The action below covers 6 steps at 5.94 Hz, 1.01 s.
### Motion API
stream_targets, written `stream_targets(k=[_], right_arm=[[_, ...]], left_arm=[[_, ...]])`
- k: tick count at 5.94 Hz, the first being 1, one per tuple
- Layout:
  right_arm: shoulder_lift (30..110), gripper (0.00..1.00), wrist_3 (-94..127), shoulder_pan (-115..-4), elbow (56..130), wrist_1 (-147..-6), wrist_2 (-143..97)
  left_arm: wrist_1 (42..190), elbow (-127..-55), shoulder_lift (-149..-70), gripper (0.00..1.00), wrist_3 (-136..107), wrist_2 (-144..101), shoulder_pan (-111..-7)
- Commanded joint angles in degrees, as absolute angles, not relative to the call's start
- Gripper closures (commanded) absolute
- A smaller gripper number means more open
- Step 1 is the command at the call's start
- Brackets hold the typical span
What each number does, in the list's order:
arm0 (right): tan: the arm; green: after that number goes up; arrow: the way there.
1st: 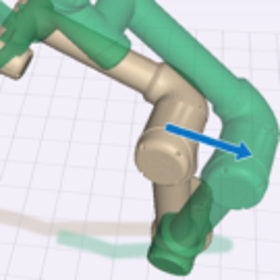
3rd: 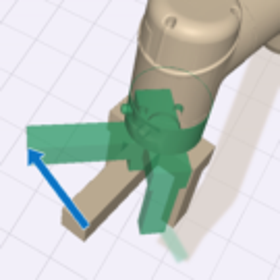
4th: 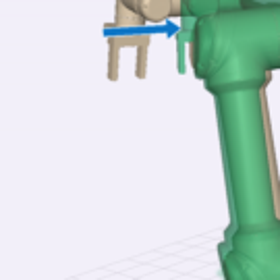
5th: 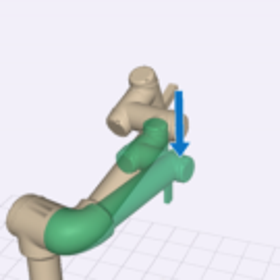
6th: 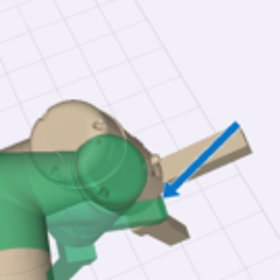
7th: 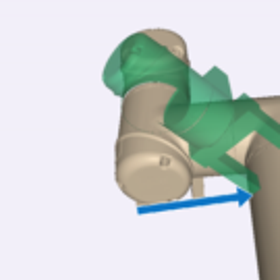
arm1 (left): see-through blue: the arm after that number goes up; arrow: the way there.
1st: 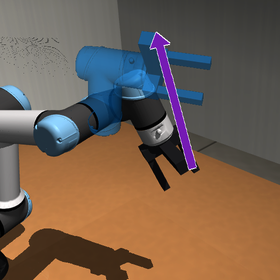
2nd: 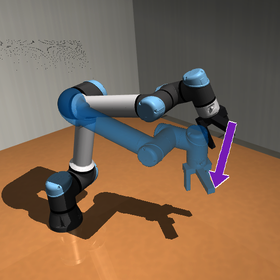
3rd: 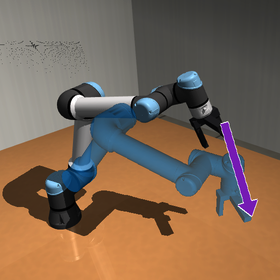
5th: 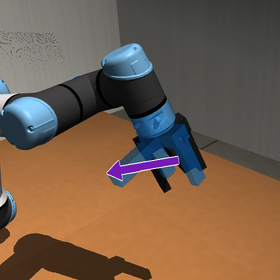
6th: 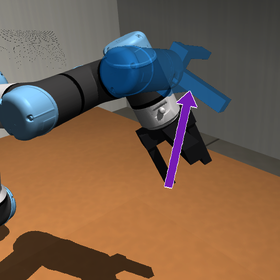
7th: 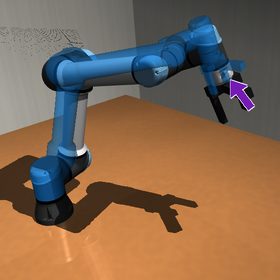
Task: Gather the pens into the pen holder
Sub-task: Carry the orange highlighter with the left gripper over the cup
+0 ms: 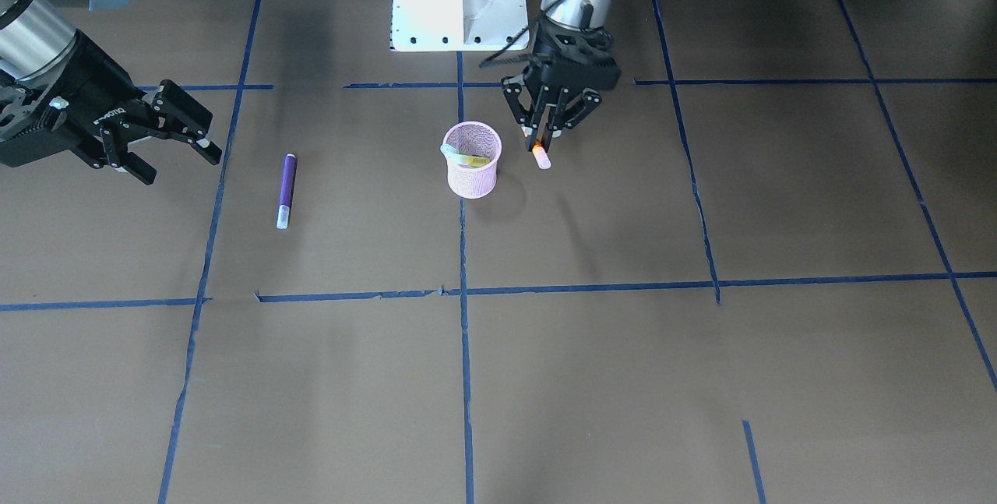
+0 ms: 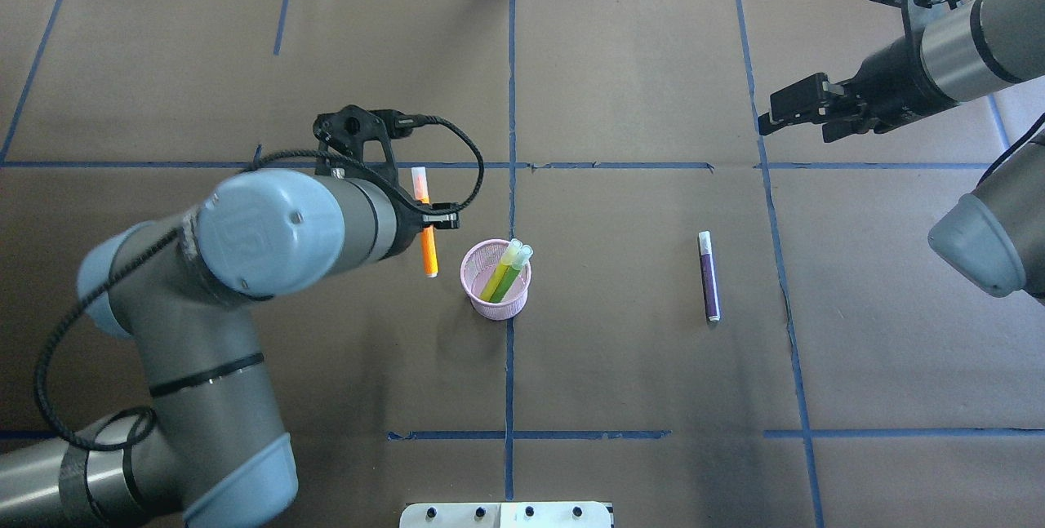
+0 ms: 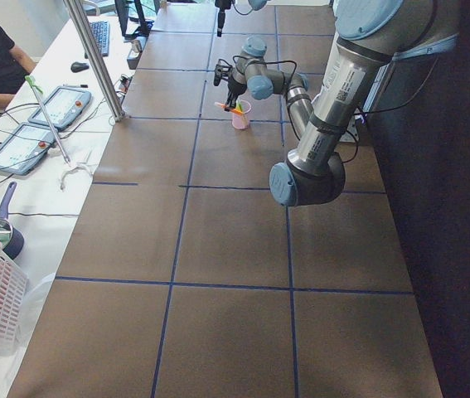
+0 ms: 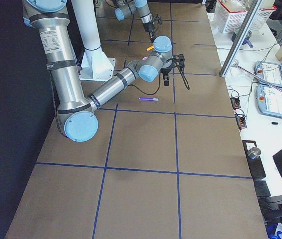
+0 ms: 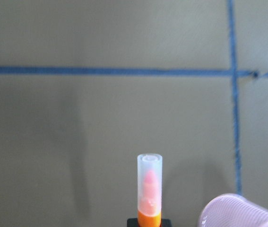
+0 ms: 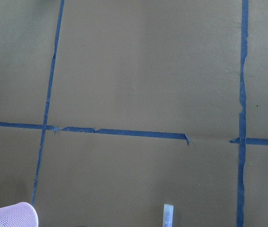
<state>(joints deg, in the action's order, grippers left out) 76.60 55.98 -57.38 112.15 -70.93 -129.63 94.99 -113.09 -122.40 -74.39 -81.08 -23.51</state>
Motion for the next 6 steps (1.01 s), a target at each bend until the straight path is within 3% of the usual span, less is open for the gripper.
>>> stream_targets(k=[1,4,5,6], right_arm=[[76.7,0.00,56.0,-57.4,112.1,-70.9,-128.2],[76.8,0.00,56.2,-57.4,112.0,-70.9,-128.1],[76.8,0.00,56.1,-57.3,112.0,-70.9,-128.1],[76.8,0.00,56.1,-57.3,111.9,-70.9,-128.1]], left_arm=[[94.8,-113.3,-124.4,1.00,-74.8,-67.2,-18.0],[95.6,-107.7,-127.6,0.99,-74.7,-61.3,-15.8],[95.6,-107.1,-127.5,0.40,-74.4,-61.3,-15.8],[95.6,-106.6,-127.4,0.00,-74.1,-61.5,-15.8]])
